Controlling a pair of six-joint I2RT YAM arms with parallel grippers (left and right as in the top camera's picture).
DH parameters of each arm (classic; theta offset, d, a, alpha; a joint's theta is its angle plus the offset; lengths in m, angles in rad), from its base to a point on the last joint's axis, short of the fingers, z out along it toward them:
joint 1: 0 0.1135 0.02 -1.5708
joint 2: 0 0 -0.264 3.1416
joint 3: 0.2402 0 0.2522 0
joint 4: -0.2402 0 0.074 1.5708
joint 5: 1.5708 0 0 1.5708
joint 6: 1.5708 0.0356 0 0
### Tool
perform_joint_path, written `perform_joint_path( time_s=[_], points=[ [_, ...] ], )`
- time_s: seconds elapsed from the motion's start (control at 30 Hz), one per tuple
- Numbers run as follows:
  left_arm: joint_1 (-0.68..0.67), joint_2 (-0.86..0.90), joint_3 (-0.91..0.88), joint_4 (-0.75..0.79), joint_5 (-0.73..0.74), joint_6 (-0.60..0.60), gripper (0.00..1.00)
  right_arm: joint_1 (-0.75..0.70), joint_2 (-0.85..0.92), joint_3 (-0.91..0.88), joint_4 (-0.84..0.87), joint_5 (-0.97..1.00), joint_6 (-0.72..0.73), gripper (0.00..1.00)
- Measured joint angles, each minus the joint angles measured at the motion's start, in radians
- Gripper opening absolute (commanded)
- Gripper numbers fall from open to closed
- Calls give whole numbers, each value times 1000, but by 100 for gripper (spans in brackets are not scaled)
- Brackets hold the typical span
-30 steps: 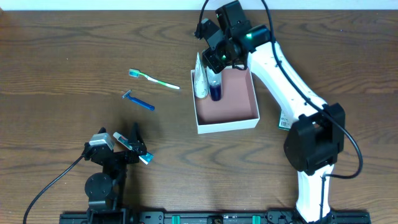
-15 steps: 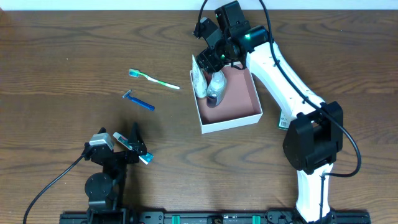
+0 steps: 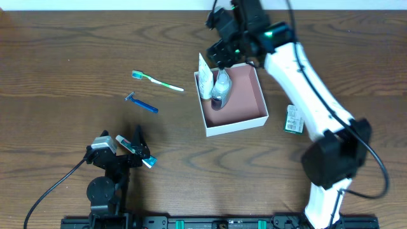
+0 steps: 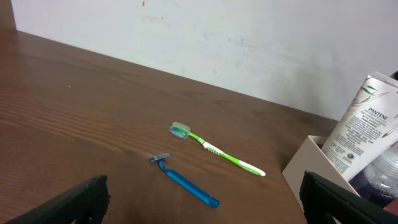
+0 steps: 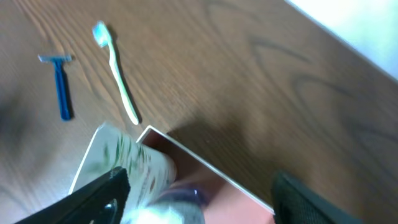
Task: Pack container
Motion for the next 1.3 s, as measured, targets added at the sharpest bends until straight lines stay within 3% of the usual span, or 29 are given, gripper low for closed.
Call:
perform_joint_path(
  time_s=[0.2, 0.37, 0.5, 0.9, 1.3],
  points=[
    [0, 0, 0, 0, 0, 0, 98, -48, -116, 29, -202, 11, 95, 44],
    [0, 0, 0, 0, 0, 0, 98, -56, -114, 30, -399, 13, 159, 39],
    [0, 0, 0, 0, 0, 0, 98, -53, -111, 3, -435, 14, 183, 38],
    [0, 0, 0, 0, 0, 0, 98, -47, -110, -317, -196, 14, 249, 39],
    [0, 0, 0, 0, 0, 0, 98, -47, -108, -507, 115, 26, 306, 40]
  ],
)
